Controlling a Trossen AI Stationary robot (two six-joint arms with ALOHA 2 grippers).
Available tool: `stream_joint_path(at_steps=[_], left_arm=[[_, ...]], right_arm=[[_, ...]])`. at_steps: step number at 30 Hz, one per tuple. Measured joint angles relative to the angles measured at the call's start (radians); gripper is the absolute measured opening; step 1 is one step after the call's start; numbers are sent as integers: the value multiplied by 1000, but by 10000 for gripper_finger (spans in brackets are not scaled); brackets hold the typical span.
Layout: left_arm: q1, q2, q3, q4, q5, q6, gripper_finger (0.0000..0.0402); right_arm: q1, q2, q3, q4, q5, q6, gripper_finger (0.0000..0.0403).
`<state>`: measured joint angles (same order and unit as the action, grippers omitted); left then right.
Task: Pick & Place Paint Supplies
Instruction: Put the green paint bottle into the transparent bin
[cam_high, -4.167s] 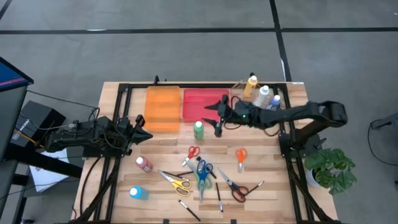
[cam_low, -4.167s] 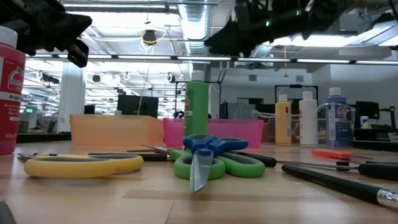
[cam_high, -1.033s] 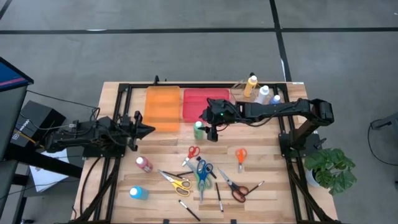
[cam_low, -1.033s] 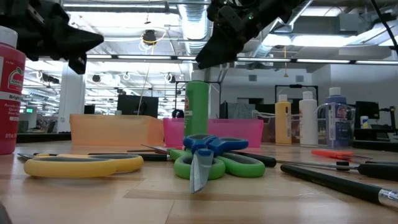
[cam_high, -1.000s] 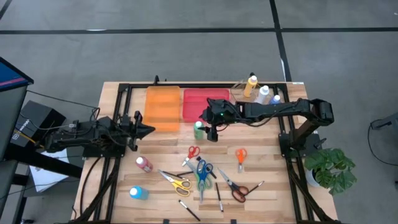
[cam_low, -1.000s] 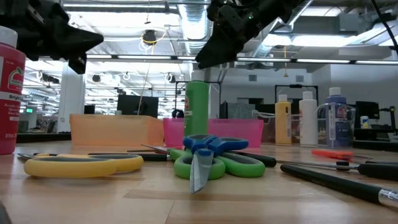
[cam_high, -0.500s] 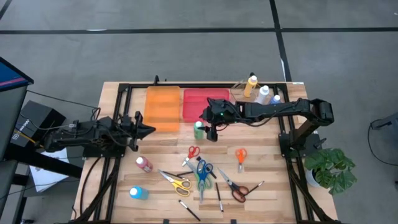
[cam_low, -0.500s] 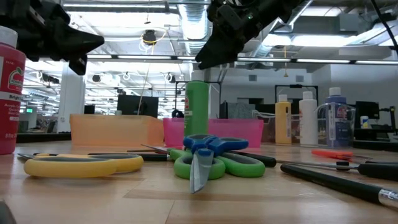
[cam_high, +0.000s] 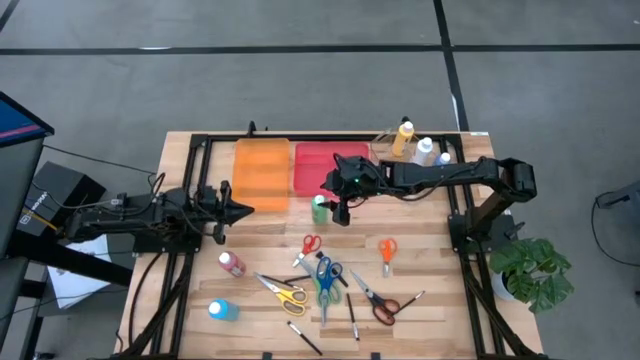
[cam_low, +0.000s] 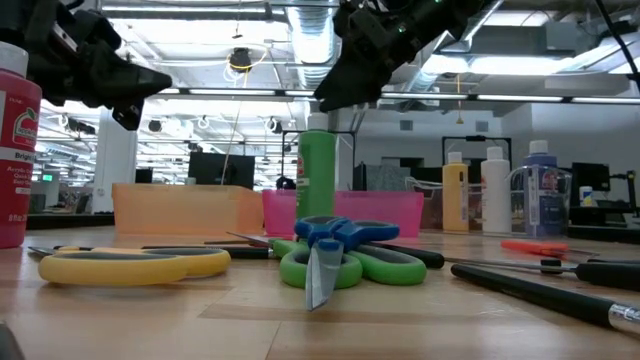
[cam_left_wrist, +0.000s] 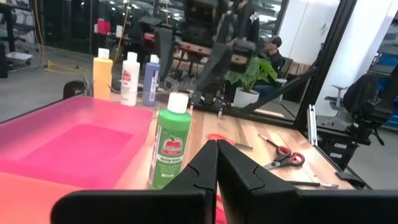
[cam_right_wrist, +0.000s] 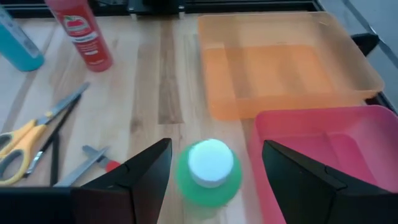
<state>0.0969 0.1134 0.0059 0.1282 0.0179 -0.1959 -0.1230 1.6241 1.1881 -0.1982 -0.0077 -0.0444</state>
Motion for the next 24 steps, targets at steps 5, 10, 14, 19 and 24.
stream_joint_path(at_steps=[5, 10, 14, 19, 24], left_arm=[[0, 30, 0, 0, 0, 0, 1], [-2, 17, 0, -5, 1, 0, 1], [-3, -68, 0, -2, 4, 0, 1], [-6, -113, 1, 84, 4, 0, 1], [-6, -114, 0, 42, 1, -1, 1]], right_arm=[[0, 0, 0, 0, 0, 1, 249], [19, 0, 0, 0, 0, 8, 249], [26, 0, 0, 4, -2, -2, 249], [23, 0, 0, 4, 0, -6, 249], [23, 0, -1, -2, 0, -8, 249]])
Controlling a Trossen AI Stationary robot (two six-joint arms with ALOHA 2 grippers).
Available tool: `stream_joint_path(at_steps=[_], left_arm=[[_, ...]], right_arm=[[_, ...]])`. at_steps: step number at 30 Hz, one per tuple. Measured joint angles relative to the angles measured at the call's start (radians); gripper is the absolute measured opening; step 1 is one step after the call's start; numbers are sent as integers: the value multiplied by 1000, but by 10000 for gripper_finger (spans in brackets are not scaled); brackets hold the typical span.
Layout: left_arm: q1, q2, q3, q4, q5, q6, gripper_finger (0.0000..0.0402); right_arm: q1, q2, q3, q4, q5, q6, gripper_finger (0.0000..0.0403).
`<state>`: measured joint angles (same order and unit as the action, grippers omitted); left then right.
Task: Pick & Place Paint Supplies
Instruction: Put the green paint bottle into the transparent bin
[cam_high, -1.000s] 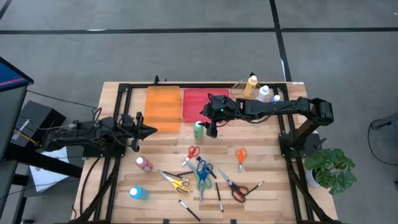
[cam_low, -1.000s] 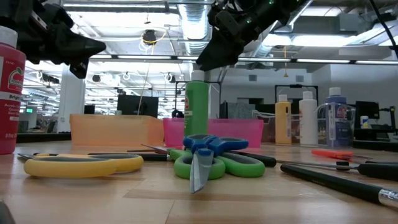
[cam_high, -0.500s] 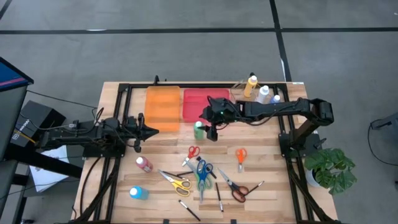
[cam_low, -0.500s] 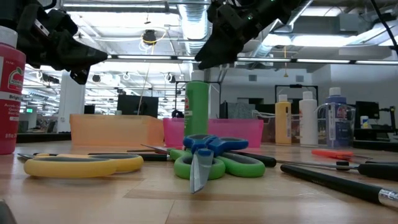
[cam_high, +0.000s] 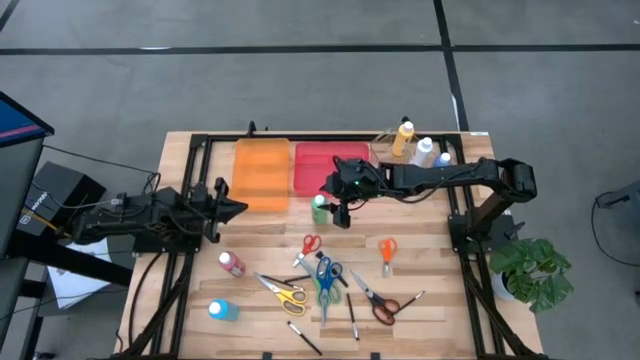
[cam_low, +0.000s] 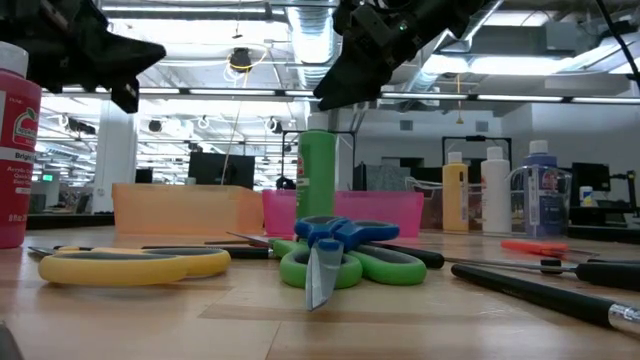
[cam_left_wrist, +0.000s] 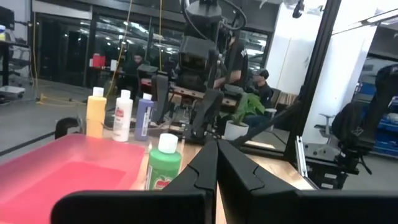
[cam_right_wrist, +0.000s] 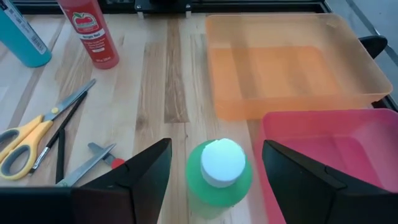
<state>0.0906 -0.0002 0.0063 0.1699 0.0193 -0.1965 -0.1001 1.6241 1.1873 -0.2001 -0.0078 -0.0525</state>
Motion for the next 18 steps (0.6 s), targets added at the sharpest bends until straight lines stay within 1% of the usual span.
stream_joint_path(at_steps=[2, 7, 18], left_arm=[[0, 0, 0, -50, -2, 0, 1], [0, 0, 0, -77, -2, 0, 1], [0, 0, 0, -85, -1, 0, 1]], right_arm=[[0, 0, 0, 0, 0, 0, 249], [0, 0, 0, 7, 0, -4, 249], [-1, 1, 0, 39, 0, -30, 249]])
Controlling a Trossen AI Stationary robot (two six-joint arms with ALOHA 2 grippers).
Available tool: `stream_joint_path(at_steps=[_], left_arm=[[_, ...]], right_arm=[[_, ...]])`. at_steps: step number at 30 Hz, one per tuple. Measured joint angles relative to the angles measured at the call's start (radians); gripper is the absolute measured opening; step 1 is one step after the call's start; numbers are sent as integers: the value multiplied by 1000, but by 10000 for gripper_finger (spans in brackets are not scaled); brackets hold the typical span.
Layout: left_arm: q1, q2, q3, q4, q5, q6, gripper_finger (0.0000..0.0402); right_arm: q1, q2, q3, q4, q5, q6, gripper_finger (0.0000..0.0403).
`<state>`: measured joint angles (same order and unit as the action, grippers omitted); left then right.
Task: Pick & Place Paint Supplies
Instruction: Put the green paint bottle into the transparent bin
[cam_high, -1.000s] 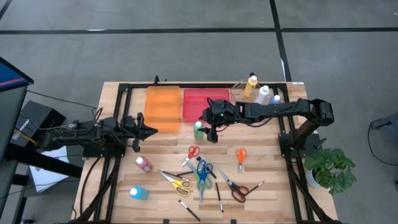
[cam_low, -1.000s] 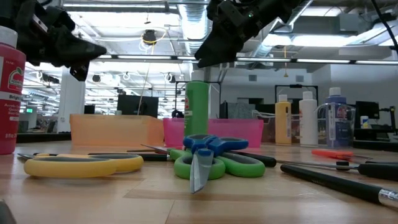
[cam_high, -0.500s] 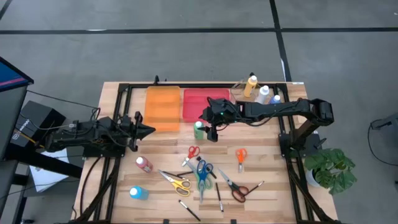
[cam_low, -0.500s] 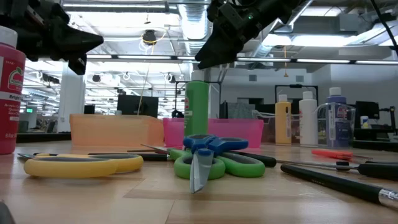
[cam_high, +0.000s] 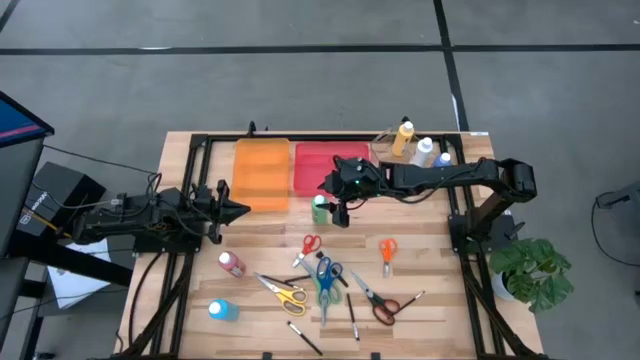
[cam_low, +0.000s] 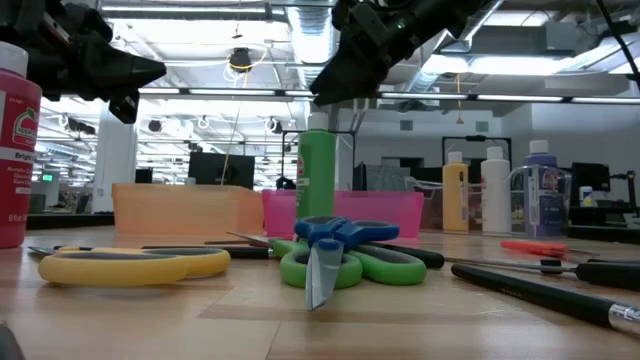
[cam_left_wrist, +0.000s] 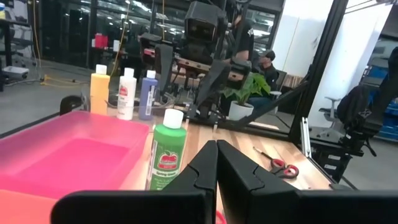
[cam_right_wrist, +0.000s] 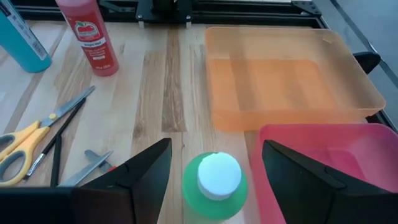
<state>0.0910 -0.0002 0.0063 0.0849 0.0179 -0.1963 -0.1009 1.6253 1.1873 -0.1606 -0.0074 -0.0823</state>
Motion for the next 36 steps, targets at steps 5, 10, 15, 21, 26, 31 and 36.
stream_joint_path(at_steps=[5, 10, 15, 21, 26, 31, 36], left_arm=[[22, 0, 0, 1, 3, 0, 1], [33, 0, 0, 8, 4, 0, 1], [33, 0, 0, 10, 3, 0, 1], [33, 0, 0, 11, -1, 0, 1], [33, 6, 0, 12, 0, 0, 1], [33, 24, 0, 13, 0, 0, 1], [33, 51, 0, 12, 0, 0, 1]], right_arm=[[0, 13, 1, 22, 0, -16, 249], [-7, 48, 2, 83, 2, -46, 249], [-13, 66, 0, 63, 4, -49, 249], [-11, 63, 0, 44, 3, -33, 249], [-11, 63, 0, 25, 4, -32, 249], [-12, 63, 0, 15, 4, -30, 249], [-12, 65, 0, 9, 3, -30, 249]])
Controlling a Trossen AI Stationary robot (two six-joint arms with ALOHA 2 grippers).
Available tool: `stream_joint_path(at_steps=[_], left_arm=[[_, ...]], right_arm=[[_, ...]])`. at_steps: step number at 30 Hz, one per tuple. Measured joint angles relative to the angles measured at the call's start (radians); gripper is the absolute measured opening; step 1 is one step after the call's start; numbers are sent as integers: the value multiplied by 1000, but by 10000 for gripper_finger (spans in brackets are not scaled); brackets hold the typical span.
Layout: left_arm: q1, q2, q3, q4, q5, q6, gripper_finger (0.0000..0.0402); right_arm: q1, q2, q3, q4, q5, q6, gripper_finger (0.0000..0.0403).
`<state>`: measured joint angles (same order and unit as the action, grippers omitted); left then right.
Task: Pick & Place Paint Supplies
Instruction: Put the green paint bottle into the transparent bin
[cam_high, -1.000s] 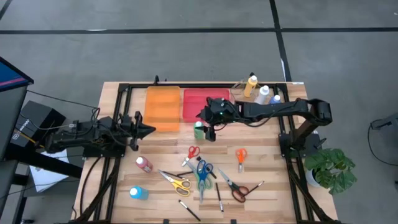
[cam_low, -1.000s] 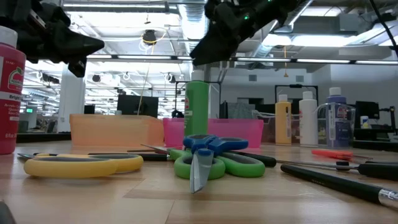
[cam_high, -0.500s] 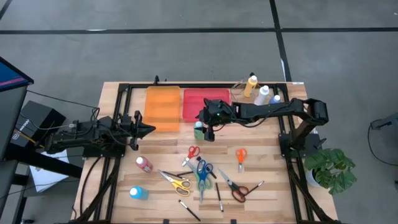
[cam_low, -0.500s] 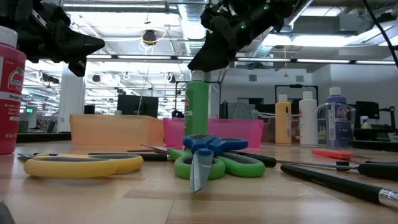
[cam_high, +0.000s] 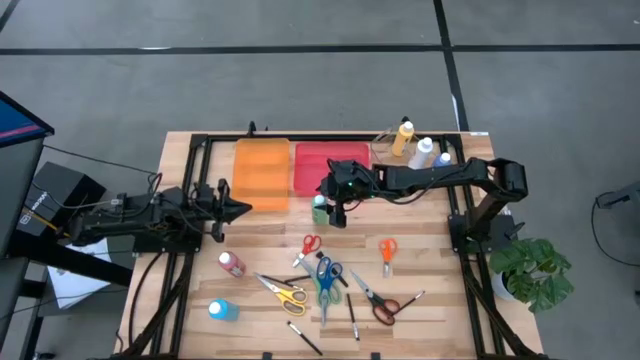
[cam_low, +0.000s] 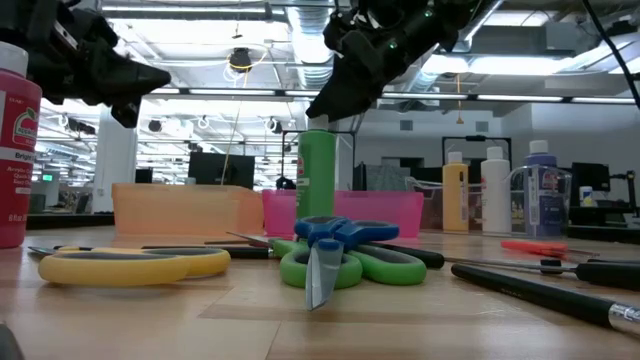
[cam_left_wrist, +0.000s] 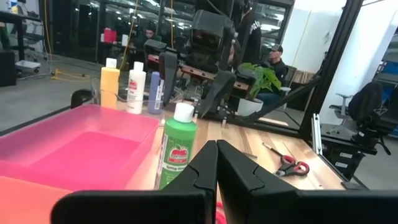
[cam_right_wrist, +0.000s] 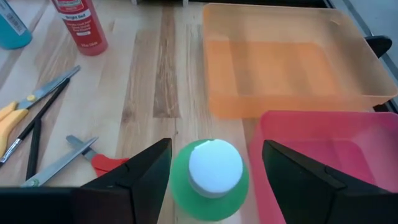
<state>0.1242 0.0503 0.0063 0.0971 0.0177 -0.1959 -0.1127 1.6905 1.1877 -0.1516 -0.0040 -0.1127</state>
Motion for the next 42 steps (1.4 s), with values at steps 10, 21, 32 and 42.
stream_joint_path(at_steps=[10, 21, 32, 42], left_arm=[[0, 61, 0, 0, 0, 0, 1], [15, -51, 0, 59, -3, 0, 1], [10, -51, 0, 138, -3, 0, 1], [10, -51, 0, 160, -3, 0, 1]], right_arm=[[1, 0, 0, 0, 0, 23, 249], [2, 0, 0, -17, -5, 35, 249], [1, 0, 0, -28, -7, 35, 249], [1, 0, 0, -27, -7, 35, 249]])
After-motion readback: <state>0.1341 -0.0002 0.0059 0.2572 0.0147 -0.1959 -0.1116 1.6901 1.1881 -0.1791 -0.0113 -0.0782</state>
